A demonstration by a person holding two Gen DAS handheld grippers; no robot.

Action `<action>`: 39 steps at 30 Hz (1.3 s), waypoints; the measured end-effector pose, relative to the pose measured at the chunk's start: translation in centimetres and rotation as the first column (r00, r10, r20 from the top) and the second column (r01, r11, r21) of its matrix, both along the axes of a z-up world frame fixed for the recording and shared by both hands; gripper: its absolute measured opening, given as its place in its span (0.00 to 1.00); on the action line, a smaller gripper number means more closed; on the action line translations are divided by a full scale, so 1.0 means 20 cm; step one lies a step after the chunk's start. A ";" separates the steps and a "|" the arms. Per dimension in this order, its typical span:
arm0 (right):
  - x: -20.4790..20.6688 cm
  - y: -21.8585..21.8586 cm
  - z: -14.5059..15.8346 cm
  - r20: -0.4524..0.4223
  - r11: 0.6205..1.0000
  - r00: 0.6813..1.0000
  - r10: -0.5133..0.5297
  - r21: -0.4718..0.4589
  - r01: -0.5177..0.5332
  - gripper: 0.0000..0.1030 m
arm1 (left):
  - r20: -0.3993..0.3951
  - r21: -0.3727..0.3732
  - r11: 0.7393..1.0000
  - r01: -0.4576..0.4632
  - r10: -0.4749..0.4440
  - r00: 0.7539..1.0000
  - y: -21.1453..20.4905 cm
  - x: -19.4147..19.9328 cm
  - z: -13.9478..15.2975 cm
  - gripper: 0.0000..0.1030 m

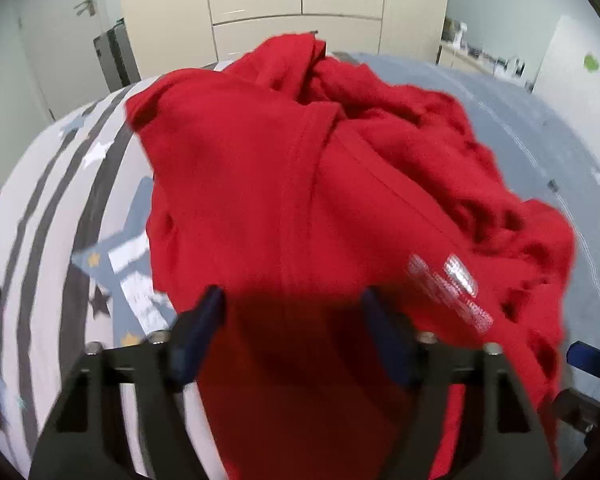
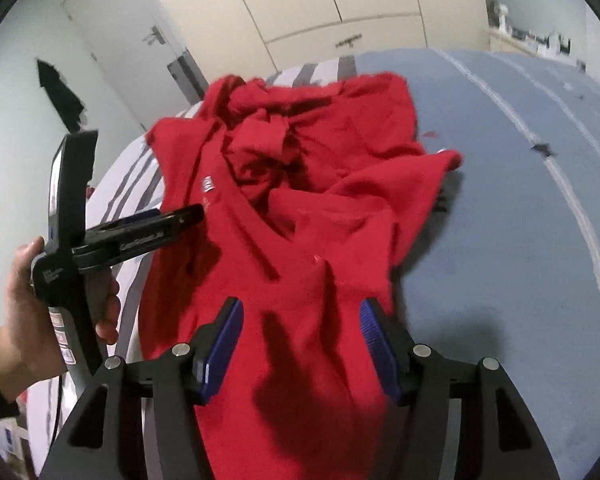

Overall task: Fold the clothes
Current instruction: 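Grasp the red garment with the left gripper while the right gripper grasps it too, then lift and shake the red garment with both grippers, spreading it along the bed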

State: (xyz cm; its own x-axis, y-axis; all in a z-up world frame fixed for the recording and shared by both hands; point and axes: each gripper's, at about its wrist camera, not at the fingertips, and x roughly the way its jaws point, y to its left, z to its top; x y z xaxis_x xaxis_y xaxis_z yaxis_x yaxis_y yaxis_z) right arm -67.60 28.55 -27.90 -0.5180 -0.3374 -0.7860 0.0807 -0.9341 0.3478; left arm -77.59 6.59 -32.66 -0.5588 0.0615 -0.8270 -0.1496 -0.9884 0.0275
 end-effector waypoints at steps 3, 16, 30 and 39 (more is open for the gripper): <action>-0.09 -0.02 -0.09 0.057 0.997 0.998 0.014 -0.076 -0.010 0.34 | 0.038 -0.009 1.000 0.002 -0.002 0.999 -0.03 -0.01 -0.03 0.12; 0.59 -0.10 0.19 -0.089 0.938 0.962 0.257 -0.218 -0.270 0.08 | 0.083 0.199 0.973 -0.116 0.101 0.991 -0.61 1.12 0.19 0.09; 1.61 -0.23 0.04 0.186 0.902 0.886 0.425 -0.173 -0.396 0.09 | 0.391 0.236 0.925 -0.298 0.191 0.901 -0.69 2.32 0.06 0.03; 1.66 -0.13 0.15 0.133 0.960 0.953 0.272 -0.106 -0.260 0.44 | 0.170 0.254 0.935 -0.250 0.211 0.963 -0.73 1.71 0.19 0.68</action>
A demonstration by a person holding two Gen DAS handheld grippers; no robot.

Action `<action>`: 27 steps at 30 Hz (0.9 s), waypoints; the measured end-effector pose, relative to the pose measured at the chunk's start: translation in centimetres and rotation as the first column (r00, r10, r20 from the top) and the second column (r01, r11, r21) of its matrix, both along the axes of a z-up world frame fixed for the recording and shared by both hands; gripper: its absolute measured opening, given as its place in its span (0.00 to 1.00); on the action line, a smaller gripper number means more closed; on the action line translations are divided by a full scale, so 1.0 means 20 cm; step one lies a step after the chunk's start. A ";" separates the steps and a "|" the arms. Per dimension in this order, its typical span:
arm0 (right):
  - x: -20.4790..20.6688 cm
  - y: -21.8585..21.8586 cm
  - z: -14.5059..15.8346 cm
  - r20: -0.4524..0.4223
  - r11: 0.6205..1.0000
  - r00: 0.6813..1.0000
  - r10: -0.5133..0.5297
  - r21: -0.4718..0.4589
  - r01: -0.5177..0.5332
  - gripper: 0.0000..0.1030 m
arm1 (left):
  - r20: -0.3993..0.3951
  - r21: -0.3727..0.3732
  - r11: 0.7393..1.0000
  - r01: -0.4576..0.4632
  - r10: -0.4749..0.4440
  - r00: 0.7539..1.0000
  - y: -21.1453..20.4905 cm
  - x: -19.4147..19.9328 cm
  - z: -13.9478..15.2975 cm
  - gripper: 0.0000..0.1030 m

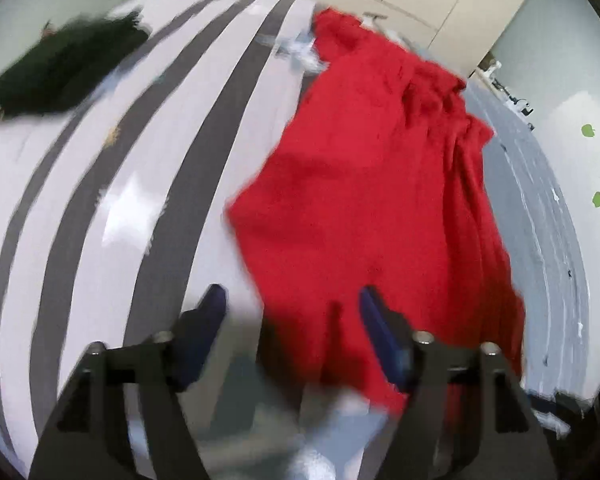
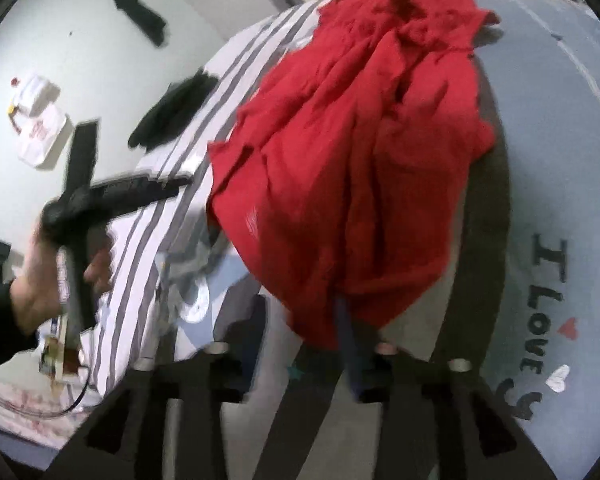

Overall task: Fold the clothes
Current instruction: 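Lift and shake the red garment with both grippers, spreading it along the bed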

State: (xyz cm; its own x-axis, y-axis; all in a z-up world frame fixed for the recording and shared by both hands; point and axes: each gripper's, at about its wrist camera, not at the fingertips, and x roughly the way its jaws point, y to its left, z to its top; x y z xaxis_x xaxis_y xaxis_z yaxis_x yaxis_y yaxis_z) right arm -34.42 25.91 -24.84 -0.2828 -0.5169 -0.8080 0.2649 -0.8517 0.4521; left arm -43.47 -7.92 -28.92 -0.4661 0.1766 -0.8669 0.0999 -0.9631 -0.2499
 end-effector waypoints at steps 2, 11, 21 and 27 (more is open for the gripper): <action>-0.01 0.02 0.00 -0.003 0.999 0.999 -0.051 0.012 0.051 0.45 | 0.018 -0.035 0.998 0.049 -0.048 0.999 0.06 -0.13 -0.01 0.68; -0.18 0.15 -0.22 0.059 0.953 0.957 -0.285 0.124 0.276 0.51 | 0.196 -0.126 0.977 0.174 -0.148 0.969 0.19 -0.24 -0.20 0.28; -0.23 0.14 -0.38 0.142 0.960 0.950 -0.278 0.013 0.279 0.04 | 0.165 -0.105 0.990 0.092 -0.074 0.984 -0.11 0.07 -0.05 0.06; -0.17 0.11 -0.28 0.092 0.971 0.968 -0.236 -0.021 0.238 0.03 | 0.209 -0.074 0.996 0.045 -0.028 0.978 -0.29 0.41 -0.03 0.05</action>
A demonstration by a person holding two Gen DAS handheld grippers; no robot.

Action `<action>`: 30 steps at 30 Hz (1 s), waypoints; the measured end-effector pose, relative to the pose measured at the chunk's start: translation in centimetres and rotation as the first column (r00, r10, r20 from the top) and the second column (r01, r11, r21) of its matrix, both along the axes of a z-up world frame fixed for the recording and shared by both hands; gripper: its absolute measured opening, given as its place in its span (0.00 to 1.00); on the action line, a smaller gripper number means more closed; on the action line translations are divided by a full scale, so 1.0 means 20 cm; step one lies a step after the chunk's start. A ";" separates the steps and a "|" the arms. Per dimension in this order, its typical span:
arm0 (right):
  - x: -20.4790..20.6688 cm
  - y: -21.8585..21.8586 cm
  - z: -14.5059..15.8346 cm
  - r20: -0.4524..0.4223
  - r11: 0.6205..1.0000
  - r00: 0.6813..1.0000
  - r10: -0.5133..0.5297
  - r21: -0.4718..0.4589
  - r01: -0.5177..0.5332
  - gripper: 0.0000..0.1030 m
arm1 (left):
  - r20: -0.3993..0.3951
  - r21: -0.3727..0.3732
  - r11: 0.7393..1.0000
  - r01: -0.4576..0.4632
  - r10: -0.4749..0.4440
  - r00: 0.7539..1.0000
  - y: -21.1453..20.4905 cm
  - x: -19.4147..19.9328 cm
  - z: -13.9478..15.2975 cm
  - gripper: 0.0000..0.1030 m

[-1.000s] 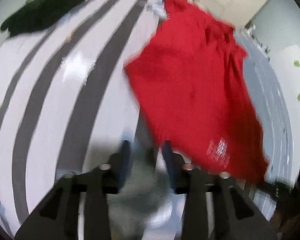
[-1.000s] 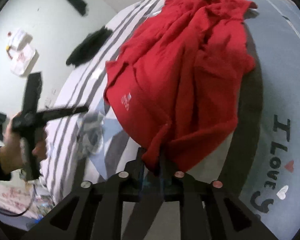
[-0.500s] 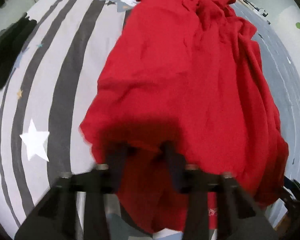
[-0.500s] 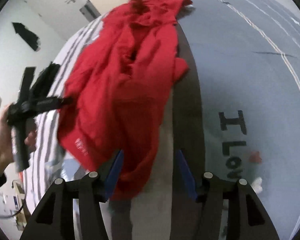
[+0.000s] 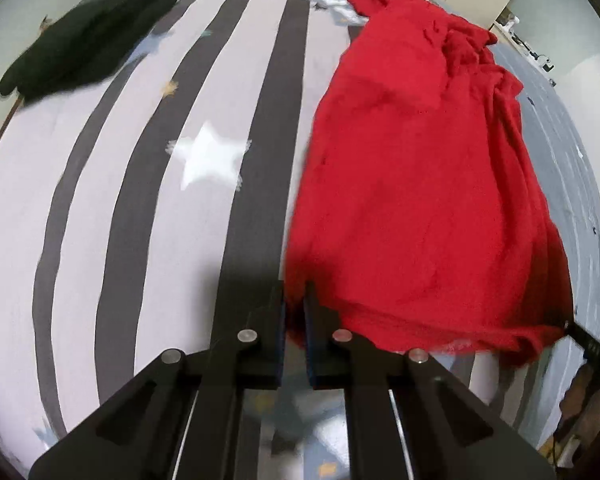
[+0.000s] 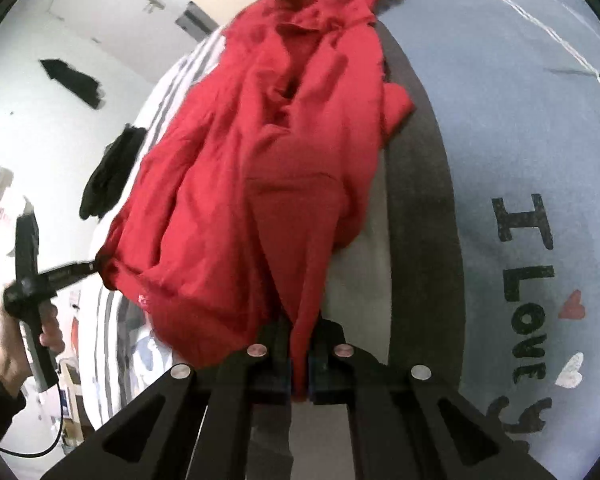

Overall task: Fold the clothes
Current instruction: 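Lift and shake the red garment with both grippers, spreading it along the bed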

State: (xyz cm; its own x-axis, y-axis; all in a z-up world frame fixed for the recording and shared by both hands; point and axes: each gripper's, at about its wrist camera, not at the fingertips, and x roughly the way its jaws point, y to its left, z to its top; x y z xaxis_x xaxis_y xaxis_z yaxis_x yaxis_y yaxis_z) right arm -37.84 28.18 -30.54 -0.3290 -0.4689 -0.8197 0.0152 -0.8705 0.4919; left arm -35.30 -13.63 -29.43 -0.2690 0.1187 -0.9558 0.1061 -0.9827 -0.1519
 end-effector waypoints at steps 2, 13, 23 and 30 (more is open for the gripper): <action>0.03 -0.01 0.02 -0.004 1.000 1.000 0.006 0.011 -0.006 0.03 | 0.023 0.004 1.000 0.007 -0.007 1.000 0.01 0.12 0.00 0.05; 0.16 0.10 0.06 0.008 0.992 0.998 -0.069 0.108 0.067 0.07 | -0.057 0.128 0.992 0.023 -0.016 0.998 0.12 0.39 0.08 0.05; 0.21 -0.04 -0.04 0.058 0.986 0.989 -0.137 0.100 0.131 0.46 | -0.169 0.005 0.998 0.066 -0.064 0.984 0.12 0.28 0.00 0.81; 0.18 0.05 -0.15 0.054 0.969 0.968 -0.244 0.044 0.242 0.48 | -0.145 0.003 0.980 0.198 -0.195 0.970 0.19 -0.01 -0.19 0.45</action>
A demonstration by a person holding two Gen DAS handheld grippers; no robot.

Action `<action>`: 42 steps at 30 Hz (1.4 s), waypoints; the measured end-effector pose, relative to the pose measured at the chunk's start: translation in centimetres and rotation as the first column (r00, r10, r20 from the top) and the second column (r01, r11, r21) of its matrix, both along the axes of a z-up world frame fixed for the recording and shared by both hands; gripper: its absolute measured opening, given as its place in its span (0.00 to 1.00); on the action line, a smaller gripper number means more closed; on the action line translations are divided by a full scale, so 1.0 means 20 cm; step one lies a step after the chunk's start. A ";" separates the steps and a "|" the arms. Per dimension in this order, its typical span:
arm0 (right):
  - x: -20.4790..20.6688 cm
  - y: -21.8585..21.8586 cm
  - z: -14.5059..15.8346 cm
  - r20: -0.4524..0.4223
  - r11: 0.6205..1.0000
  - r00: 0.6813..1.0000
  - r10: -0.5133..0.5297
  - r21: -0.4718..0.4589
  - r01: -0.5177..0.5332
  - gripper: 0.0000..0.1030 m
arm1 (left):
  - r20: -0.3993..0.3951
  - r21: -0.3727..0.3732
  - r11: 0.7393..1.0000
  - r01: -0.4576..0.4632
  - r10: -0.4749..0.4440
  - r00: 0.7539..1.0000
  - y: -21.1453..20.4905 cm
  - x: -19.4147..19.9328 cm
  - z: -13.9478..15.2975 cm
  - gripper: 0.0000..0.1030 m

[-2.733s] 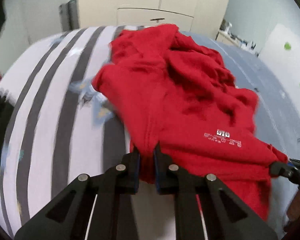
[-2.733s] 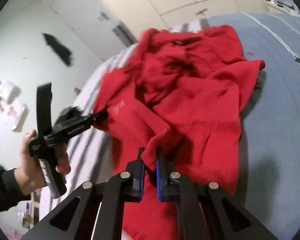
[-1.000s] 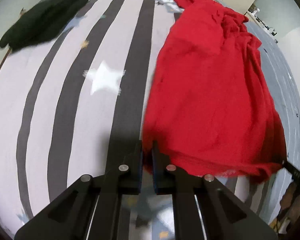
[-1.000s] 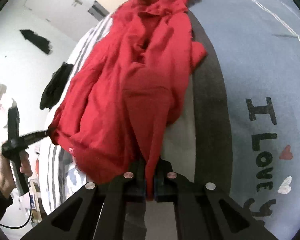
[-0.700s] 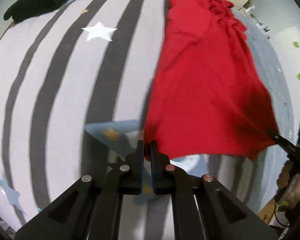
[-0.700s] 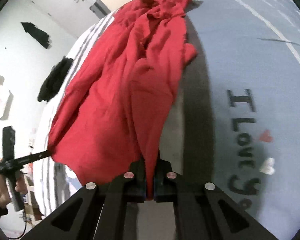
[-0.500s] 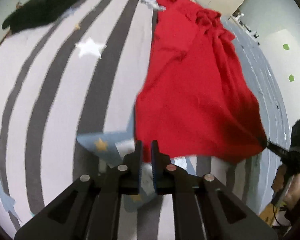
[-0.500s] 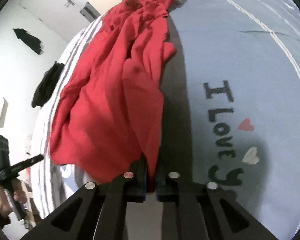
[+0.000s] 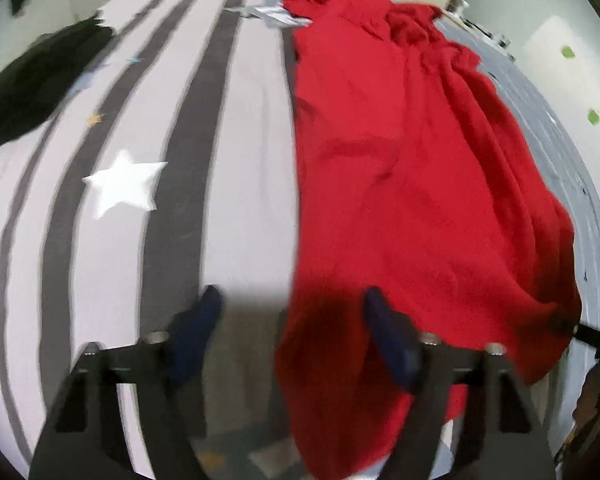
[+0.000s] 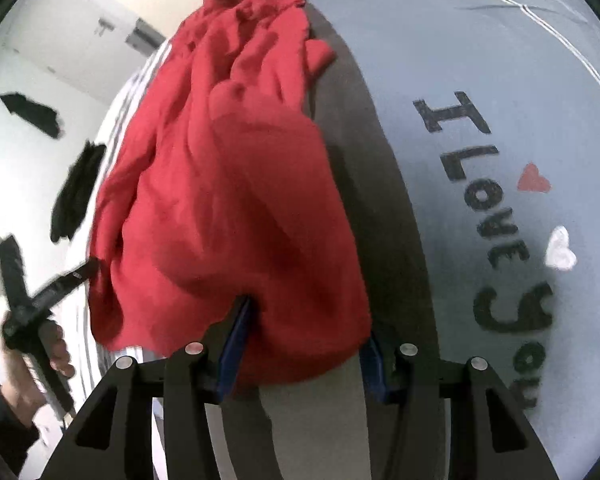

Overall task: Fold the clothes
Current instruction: 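Lift and shake the red garment with both grippers, spreading it along the bed, then release the red garment with both grippers, laying it flat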

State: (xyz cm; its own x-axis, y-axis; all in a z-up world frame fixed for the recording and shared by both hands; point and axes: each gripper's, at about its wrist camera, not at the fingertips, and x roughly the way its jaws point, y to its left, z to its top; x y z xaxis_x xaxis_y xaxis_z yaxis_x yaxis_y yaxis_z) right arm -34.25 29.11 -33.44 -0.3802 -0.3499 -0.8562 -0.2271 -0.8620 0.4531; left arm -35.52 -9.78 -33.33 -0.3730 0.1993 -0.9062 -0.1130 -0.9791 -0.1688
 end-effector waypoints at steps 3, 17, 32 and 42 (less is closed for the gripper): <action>-0.04 0.03 0.00 -0.037 0.998 0.999 -0.028 -0.057 0.026 0.47 | 0.006 0.027 0.998 0.064 -0.064 0.998 0.02 -0.01 -0.03 0.21; 0.13 0.11 0.25 -0.105 0.997 0.993 0.050 -0.056 -0.056 0.02 | 0.007 0.043 0.999 -0.026 0.026 1.000 -0.18 0.49 0.28 0.05; 0.74 0.05 0.28 0.125 0.966 0.963 0.239 0.068 -0.249 0.03 | 0.263 0.029 0.989 -0.145 0.132 0.956 -0.14 1.37 0.26 0.03; 0.57 0.27 0.54 -0.063 0.975 0.981 0.181 0.142 -0.171 0.37 | -0.047 0.017 0.977 -0.211 0.211 0.976 -0.26 0.71 0.45 0.53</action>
State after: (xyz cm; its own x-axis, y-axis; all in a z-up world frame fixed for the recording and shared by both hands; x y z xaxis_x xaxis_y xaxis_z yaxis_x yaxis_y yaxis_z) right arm -22.92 34.49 -22.73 -0.3884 -0.2995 -0.8714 -0.0361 -0.9400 0.3392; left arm -21.23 -14.93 -24.34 -0.4506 0.1218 -0.8844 0.0878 -0.9798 -0.1797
